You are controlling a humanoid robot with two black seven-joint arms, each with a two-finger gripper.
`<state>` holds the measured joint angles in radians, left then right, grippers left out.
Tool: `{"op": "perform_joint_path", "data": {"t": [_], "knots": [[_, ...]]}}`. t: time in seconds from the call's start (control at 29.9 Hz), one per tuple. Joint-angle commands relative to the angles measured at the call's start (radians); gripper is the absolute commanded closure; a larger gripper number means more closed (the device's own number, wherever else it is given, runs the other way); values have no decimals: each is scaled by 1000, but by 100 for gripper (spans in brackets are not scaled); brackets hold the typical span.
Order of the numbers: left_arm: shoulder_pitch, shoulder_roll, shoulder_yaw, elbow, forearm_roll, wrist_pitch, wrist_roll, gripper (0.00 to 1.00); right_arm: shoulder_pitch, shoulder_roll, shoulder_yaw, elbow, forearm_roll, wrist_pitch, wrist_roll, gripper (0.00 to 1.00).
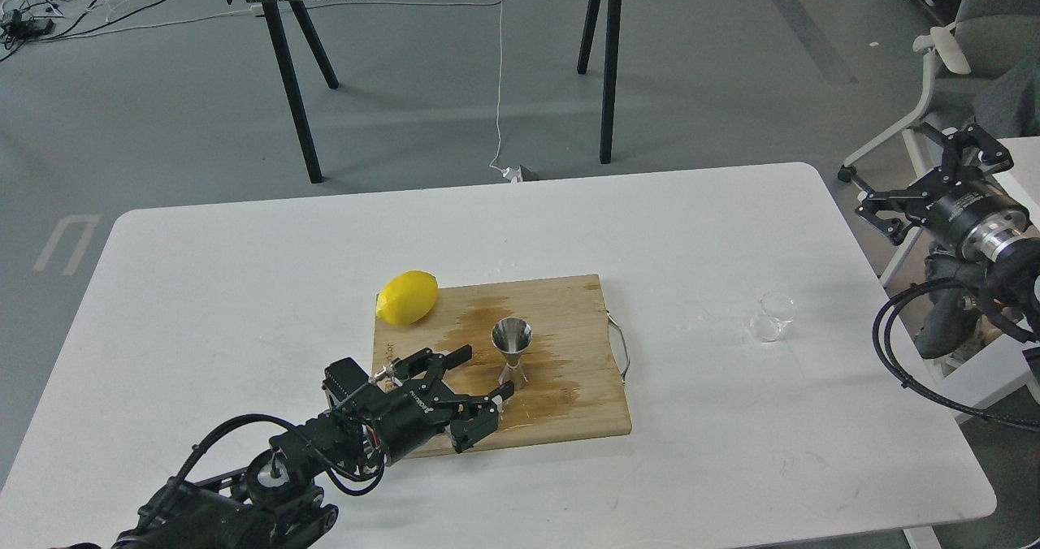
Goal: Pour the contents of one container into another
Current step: 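Open the left gripper and withdraw it to the rest pose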
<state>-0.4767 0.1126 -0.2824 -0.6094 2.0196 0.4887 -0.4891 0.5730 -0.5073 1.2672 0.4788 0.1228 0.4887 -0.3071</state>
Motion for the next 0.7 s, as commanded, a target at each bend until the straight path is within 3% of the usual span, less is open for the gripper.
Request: {"op": "perform_joint_path", "data": {"t": [0.0,0.23,0.6,0.67], "knots": [[0,100,-4,-55,-5,0,0,11,-1,0,0,0,0,0,0,1],[7,318,0,-179,-160,0,0,11,-1,1,6,0,0,0,0,1],[0,625,-64,-582,-715,0,0,10,-1,1,8,1,0,0,-1,1],[-3,659,-148,-612,-829,-161,0,9,-1,1,6,1,0,0,-1,1]]}}
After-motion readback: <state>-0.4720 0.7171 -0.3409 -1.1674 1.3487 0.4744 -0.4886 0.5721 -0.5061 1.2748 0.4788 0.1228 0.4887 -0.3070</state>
